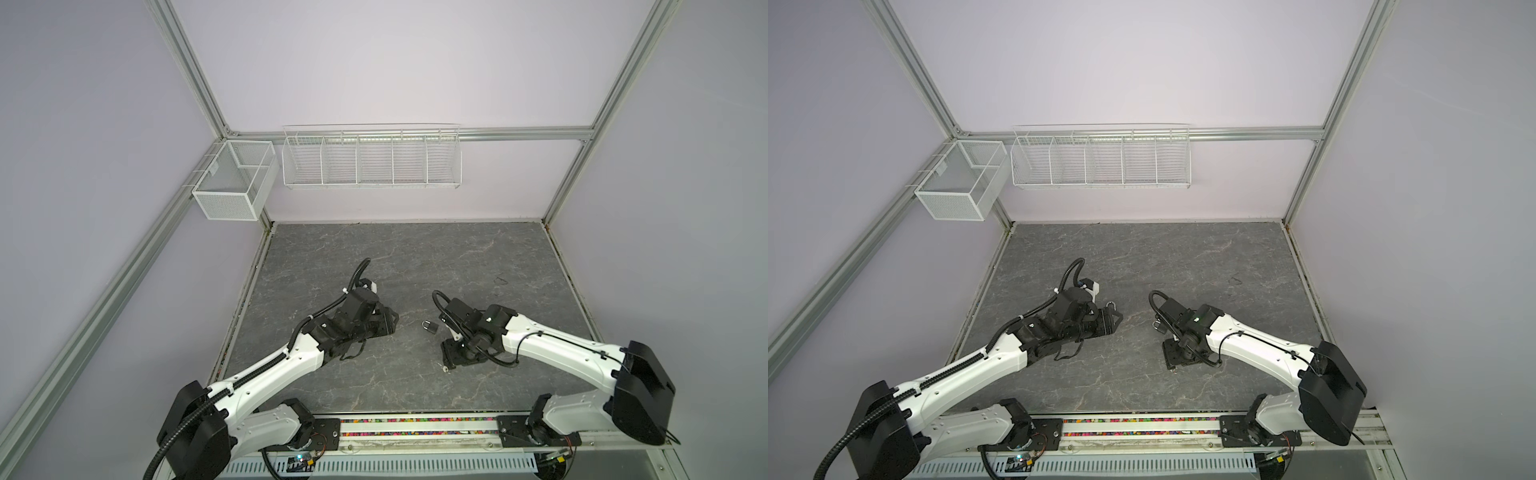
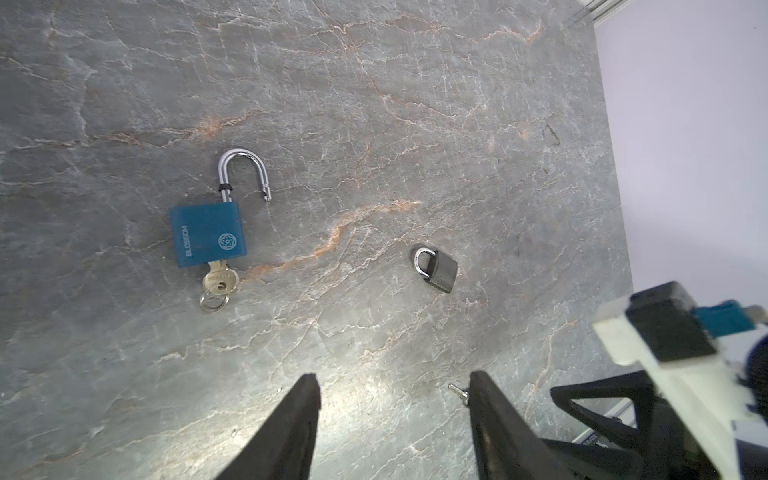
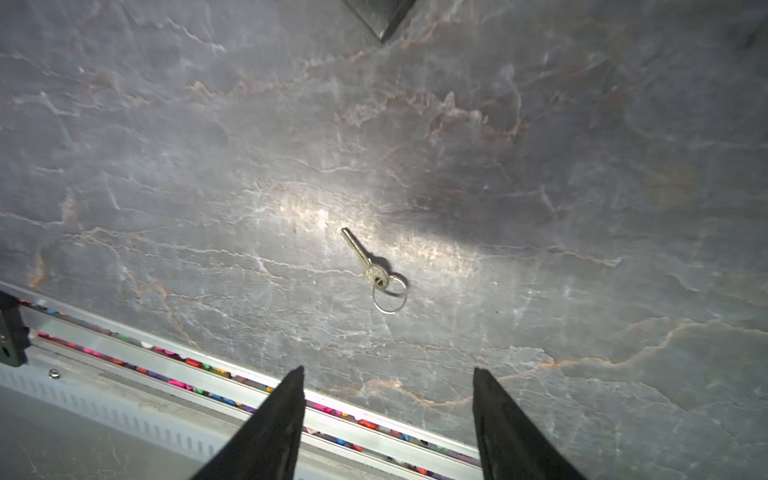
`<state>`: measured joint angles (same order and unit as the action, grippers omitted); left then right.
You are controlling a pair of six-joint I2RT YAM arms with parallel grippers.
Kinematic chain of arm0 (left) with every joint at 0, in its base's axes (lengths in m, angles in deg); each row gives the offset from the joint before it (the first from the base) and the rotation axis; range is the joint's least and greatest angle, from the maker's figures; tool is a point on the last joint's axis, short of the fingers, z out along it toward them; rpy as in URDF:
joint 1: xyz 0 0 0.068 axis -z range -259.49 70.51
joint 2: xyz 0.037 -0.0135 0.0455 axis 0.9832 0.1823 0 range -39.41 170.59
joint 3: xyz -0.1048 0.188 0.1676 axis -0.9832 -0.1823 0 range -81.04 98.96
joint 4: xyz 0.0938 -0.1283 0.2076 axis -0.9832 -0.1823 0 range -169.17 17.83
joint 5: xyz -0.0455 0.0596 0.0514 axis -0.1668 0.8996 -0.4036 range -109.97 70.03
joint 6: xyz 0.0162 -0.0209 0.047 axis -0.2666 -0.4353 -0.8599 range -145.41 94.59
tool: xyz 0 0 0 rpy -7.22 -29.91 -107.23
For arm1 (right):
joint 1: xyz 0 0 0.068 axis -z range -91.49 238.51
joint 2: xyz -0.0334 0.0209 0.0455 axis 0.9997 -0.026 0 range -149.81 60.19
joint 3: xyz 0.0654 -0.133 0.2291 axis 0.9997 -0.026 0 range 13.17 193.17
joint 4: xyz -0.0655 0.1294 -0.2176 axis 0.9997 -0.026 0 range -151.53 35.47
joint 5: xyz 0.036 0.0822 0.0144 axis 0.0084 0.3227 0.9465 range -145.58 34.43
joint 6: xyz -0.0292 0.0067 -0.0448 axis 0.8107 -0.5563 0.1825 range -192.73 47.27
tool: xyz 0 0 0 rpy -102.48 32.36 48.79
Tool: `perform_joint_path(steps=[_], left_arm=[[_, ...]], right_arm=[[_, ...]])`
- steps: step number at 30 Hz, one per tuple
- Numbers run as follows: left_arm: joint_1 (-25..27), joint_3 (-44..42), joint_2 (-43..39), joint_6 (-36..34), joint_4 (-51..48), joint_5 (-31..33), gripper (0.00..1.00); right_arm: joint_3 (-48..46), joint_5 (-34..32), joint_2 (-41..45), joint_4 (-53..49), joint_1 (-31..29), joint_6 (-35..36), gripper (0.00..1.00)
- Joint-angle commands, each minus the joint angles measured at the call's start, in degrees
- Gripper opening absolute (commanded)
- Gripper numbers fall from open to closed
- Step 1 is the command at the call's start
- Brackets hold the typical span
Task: Unlock with the key
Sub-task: 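Move the right gripper over the loose silver key ring nearer the robot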
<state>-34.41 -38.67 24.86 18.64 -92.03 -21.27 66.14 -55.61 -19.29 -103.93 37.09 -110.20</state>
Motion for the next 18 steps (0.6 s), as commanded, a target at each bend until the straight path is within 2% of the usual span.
perform_joint_path(steps=[1, 18], left_arm=[[0.2, -1.5, -3.0, 2.1, 3.4, 2.8, 0.58], [0.2, -3.2, -6.4, 1.1, 2.1, 5.4, 0.57]], right_arm=[[-2.2, 1.5, -1.9, 4.3, -1.2, -3.7, 0.56], [-5.9, 4.6, -7.9, 14.4, -3.4, -3.5, 0.59]])
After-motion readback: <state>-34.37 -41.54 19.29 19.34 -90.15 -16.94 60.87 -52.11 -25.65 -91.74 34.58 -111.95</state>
